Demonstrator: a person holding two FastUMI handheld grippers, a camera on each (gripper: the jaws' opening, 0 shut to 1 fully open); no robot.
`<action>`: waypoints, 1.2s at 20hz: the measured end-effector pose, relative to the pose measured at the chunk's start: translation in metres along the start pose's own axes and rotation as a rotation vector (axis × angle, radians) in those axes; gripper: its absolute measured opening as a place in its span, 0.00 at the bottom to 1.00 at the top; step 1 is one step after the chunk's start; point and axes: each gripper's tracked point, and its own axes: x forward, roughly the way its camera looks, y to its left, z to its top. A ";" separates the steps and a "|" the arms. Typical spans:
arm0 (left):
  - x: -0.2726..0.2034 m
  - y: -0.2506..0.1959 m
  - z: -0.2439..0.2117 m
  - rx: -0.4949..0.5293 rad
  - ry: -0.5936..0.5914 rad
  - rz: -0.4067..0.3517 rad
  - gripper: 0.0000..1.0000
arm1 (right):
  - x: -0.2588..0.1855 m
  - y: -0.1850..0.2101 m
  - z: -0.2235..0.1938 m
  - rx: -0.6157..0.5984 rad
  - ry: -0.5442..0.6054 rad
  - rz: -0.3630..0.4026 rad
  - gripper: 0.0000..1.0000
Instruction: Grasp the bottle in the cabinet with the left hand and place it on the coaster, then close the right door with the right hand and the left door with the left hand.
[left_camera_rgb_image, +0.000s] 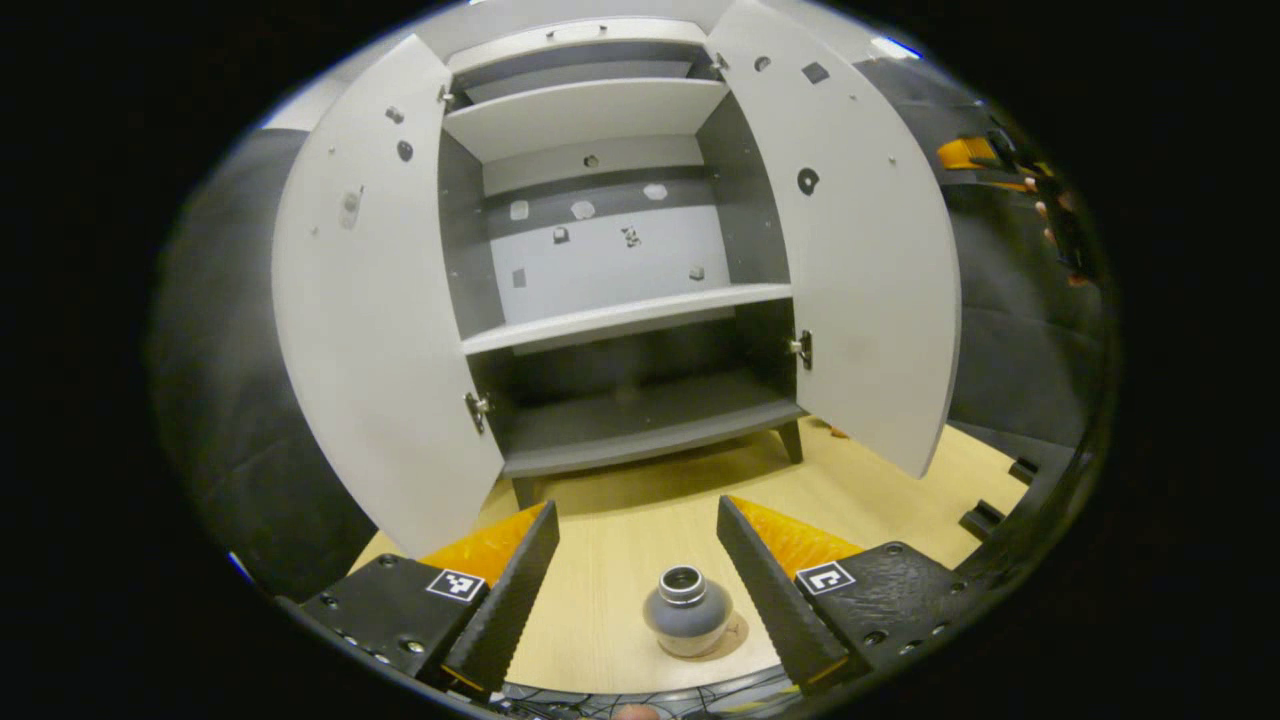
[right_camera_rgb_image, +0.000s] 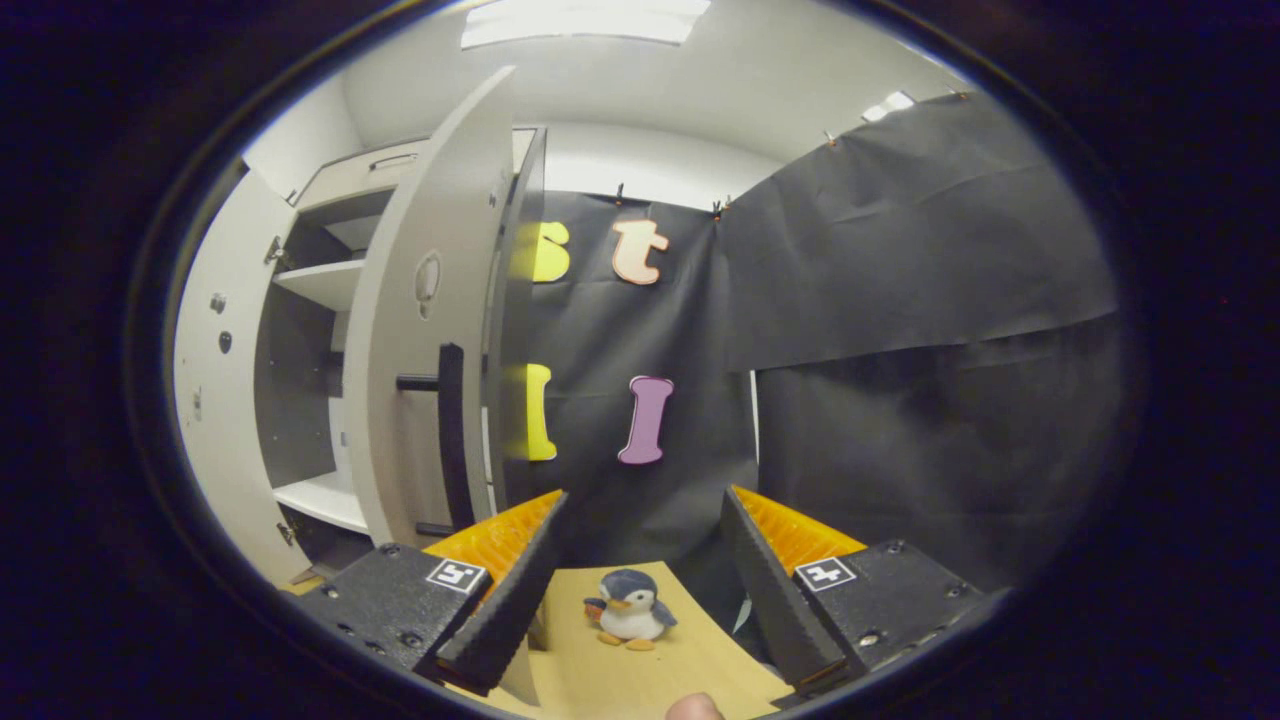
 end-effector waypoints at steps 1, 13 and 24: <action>-0.006 0.004 0.010 -0.023 -0.011 0.014 0.98 | 0.007 0.000 0.002 0.001 0.005 0.005 0.98; -0.062 0.072 0.105 -0.112 -0.129 0.205 0.96 | 0.044 0.035 0.025 0.006 0.039 0.098 0.95; -0.068 0.127 0.100 -0.205 -0.063 0.285 0.98 | 0.038 0.067 0.020 -0.006 0.124 0.220 0.94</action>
